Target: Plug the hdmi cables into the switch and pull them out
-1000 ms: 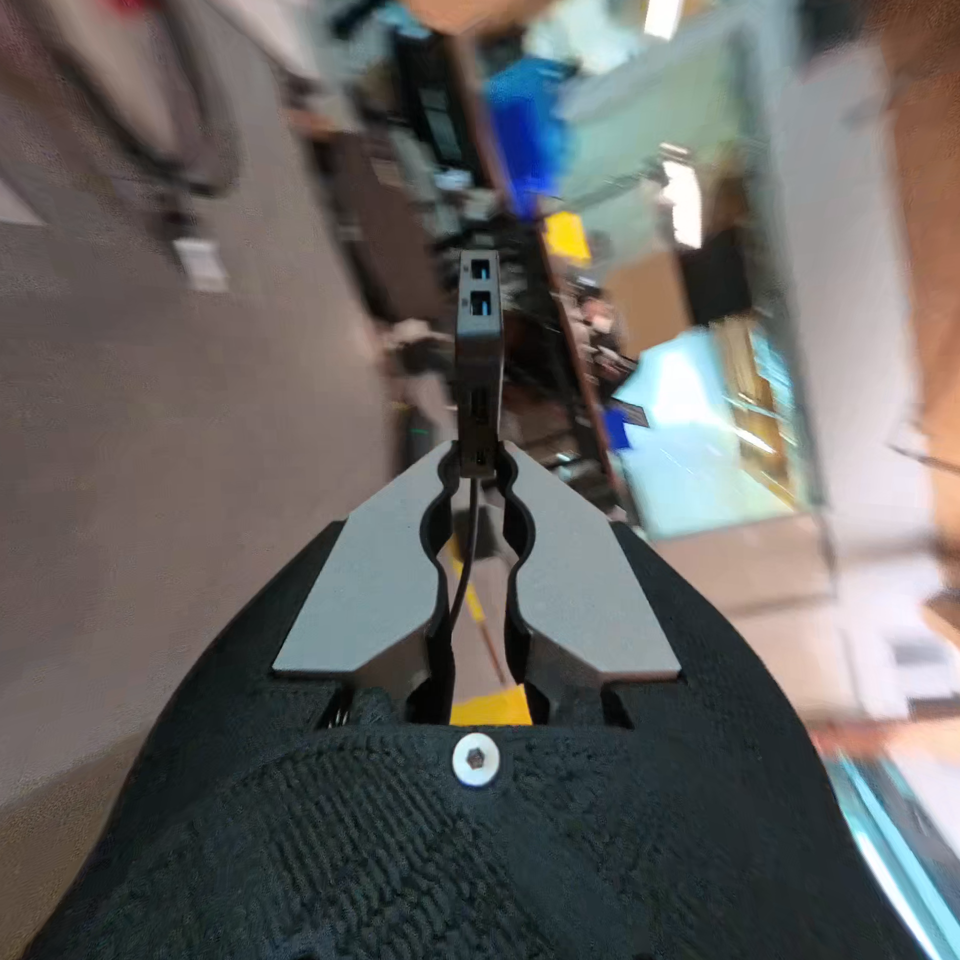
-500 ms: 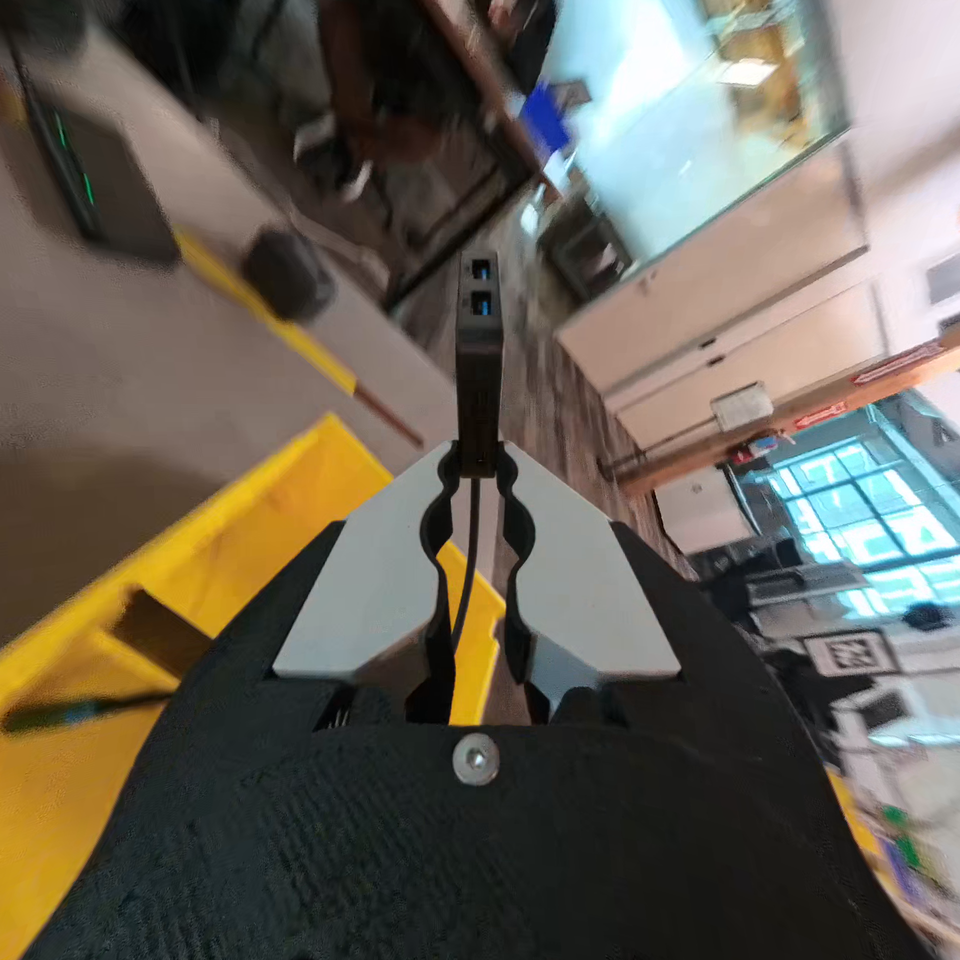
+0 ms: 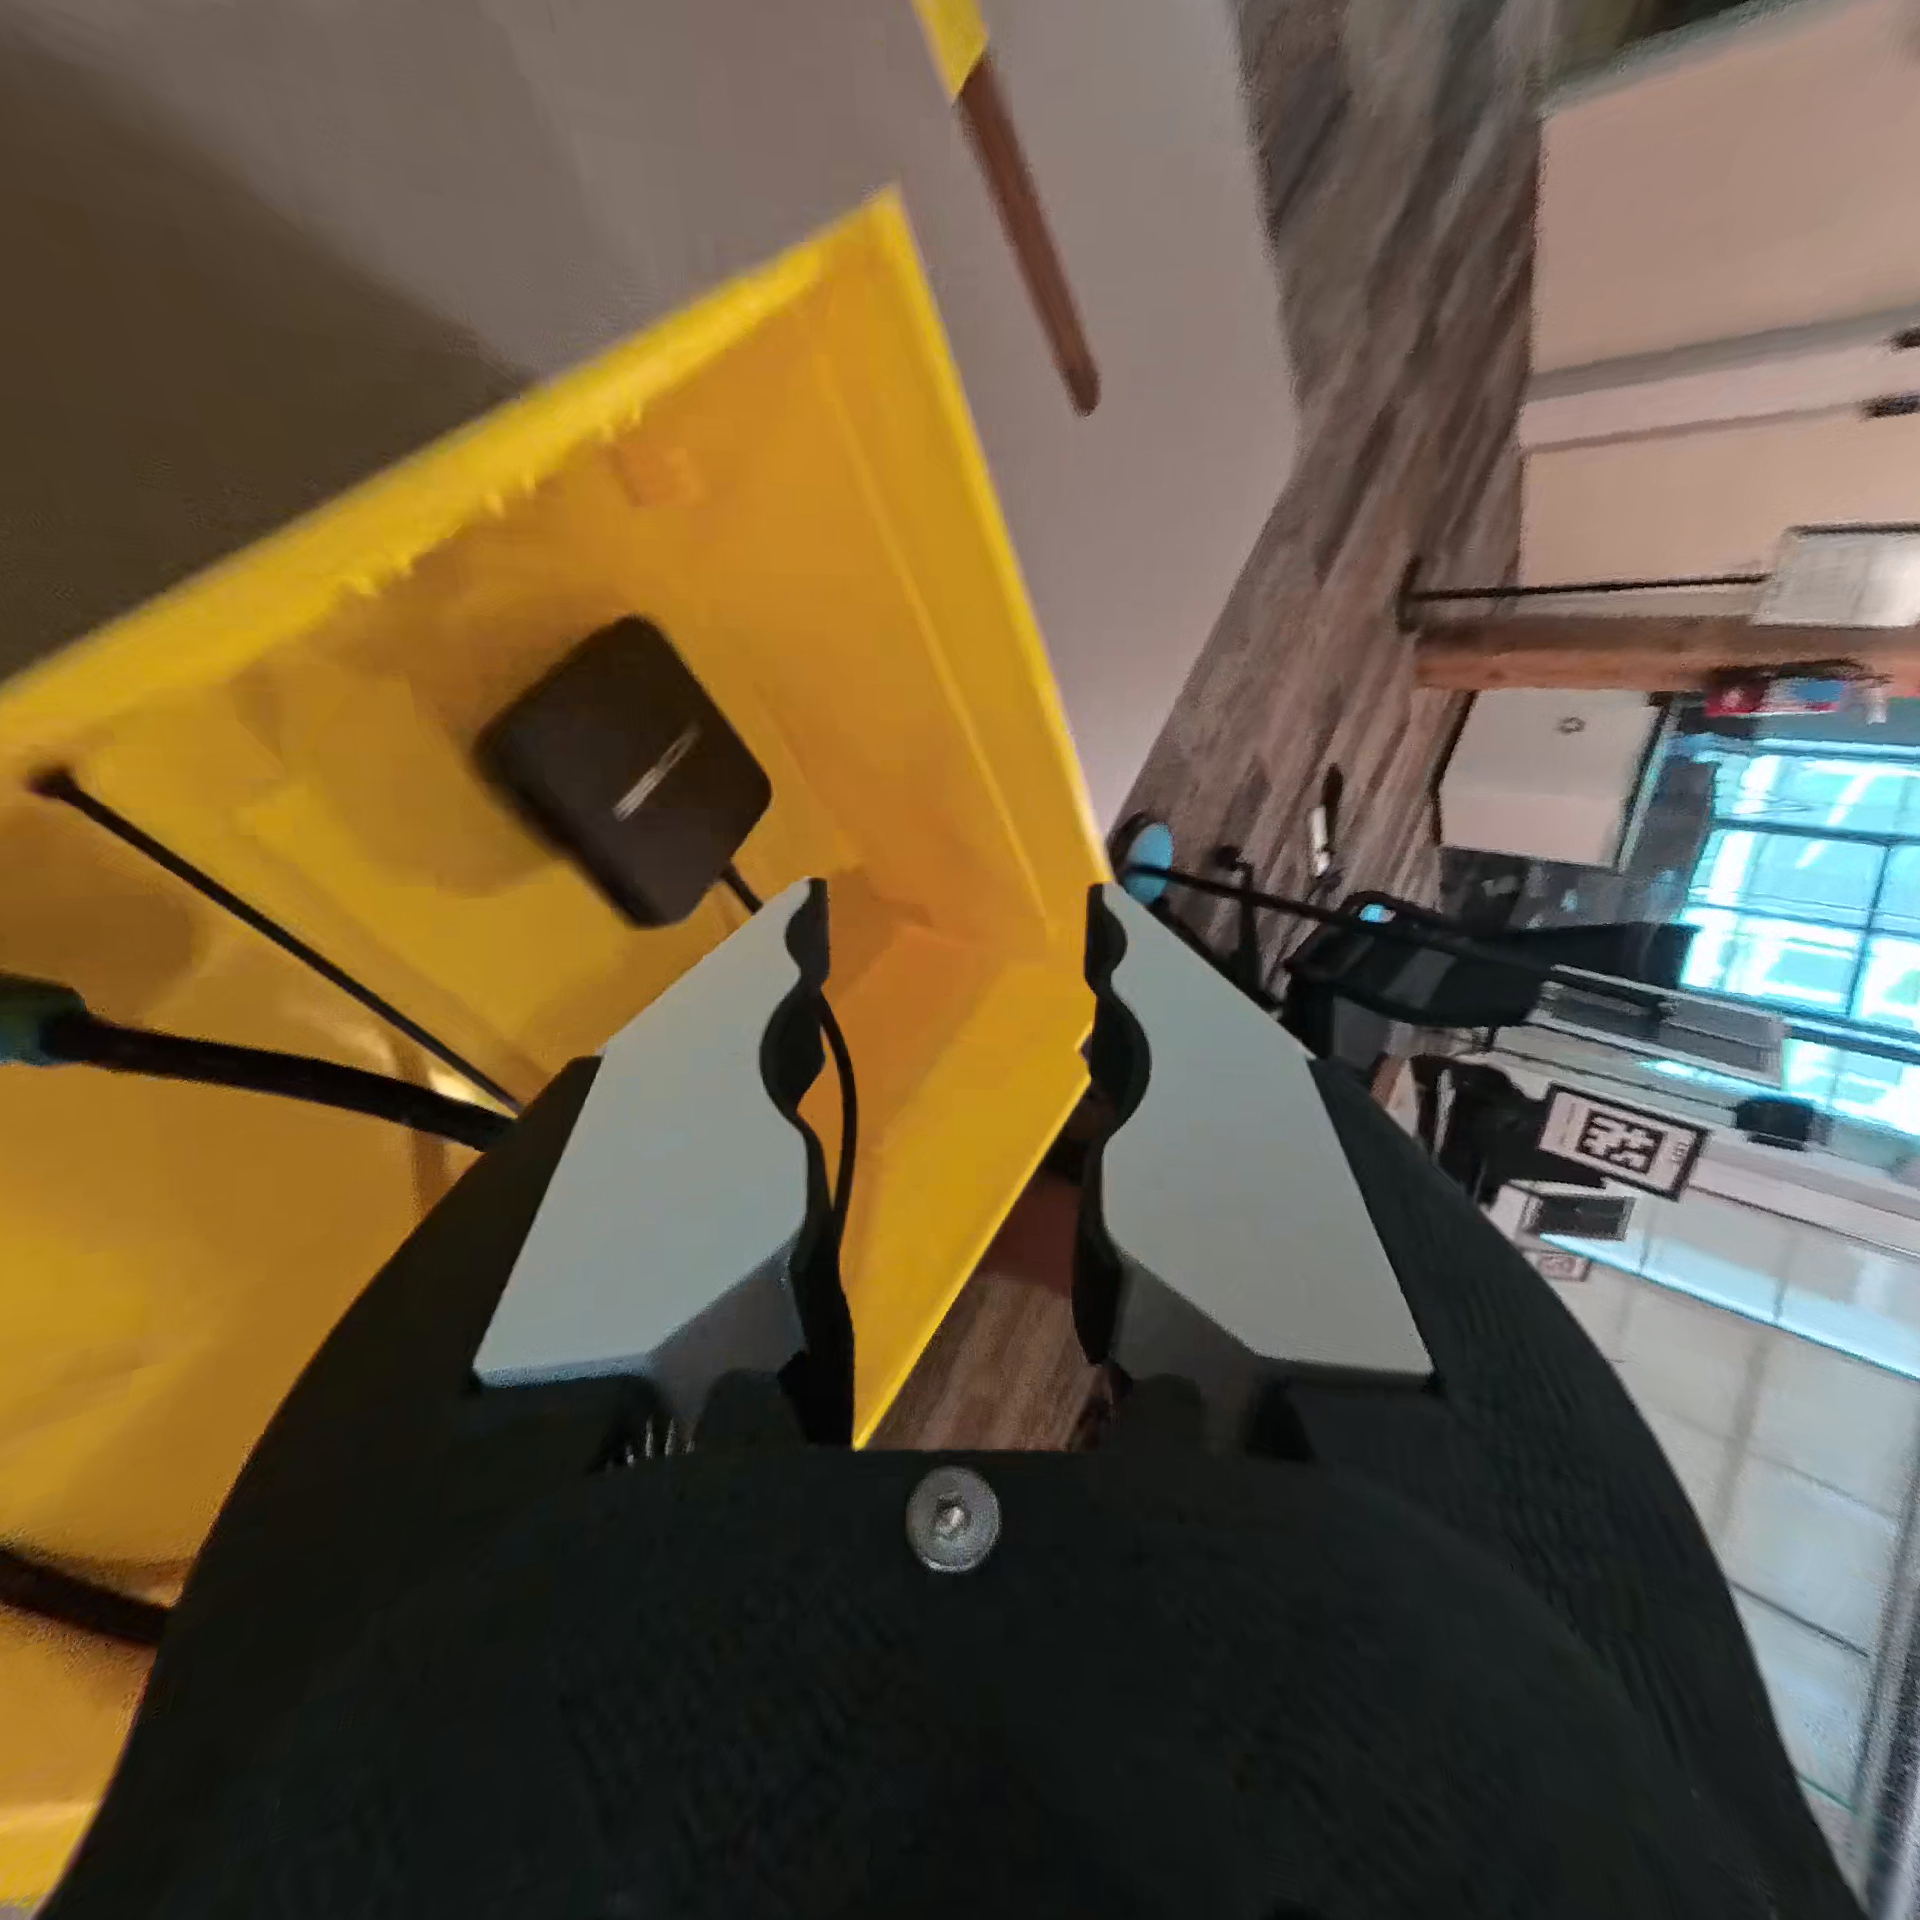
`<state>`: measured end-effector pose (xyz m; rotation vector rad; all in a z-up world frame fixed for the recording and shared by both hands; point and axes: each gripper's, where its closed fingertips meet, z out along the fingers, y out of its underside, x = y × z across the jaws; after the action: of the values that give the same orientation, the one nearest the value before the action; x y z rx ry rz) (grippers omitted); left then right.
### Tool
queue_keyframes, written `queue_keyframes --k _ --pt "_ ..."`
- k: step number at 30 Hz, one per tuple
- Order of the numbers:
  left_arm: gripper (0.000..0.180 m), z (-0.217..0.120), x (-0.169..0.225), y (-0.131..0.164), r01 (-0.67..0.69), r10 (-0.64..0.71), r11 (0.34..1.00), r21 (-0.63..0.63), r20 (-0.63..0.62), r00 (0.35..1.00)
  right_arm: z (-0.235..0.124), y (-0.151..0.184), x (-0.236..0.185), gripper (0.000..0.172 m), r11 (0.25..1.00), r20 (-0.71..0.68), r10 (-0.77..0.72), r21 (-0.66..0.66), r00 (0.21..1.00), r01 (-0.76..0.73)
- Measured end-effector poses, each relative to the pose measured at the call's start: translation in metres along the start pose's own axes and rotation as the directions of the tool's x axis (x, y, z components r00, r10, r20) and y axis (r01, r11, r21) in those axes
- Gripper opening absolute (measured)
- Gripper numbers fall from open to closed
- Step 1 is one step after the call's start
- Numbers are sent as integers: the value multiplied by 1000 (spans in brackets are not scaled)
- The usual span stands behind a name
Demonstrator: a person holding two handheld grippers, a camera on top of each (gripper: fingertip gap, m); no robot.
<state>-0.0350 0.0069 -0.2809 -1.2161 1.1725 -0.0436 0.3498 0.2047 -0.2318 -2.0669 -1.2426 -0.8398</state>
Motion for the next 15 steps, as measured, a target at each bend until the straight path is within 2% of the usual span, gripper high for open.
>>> queue_keyframes --k 2,4,6,7,9,12,13,14,15 --pt "18 0 1 0 0 0 1000 -2 -4 1000 -22 -27 3 45 994 -80 22 106 997 -13" --pt "18 1 1 1 -2 2 1000 -5 -5 1000 -51 -64 -5 42 961 -120 81 274 989 -45" --pt "17 1 1 1 -3 3 1000 -6 -5 1000 -84 -109 -22 40 864 -91 189 489 978 -121" --pt "17 1 1 1 -2 2 1000 -6 -5 1000 -103 -132 -35 39 784 -47 243 597 969 -168" --pt "16 1 1 1 -2 2 1000 -7 -4 1000 -142 -172 -60 36 574 60 328 780 943 -249" --pt "16 1 1 2 -3 3 1000 -10 -3 1000 -190 -214 -100 17 218 177 372 937 911 -271" --pt "15 1 1 2 -4 4 1000 -12 -3 1000 -197 -223 -114 11 134 193 368 957 910 -258" --pt "15 1 1 2 -6 6 1000 -12 -4 1000 -196 -232 -128 8 96 210 364 960 907 -261" --pt "15 0 1 2 -7 7 1000 -13 -5 1000 -190 -241 -138 7 91 233 371 954 899 -285"
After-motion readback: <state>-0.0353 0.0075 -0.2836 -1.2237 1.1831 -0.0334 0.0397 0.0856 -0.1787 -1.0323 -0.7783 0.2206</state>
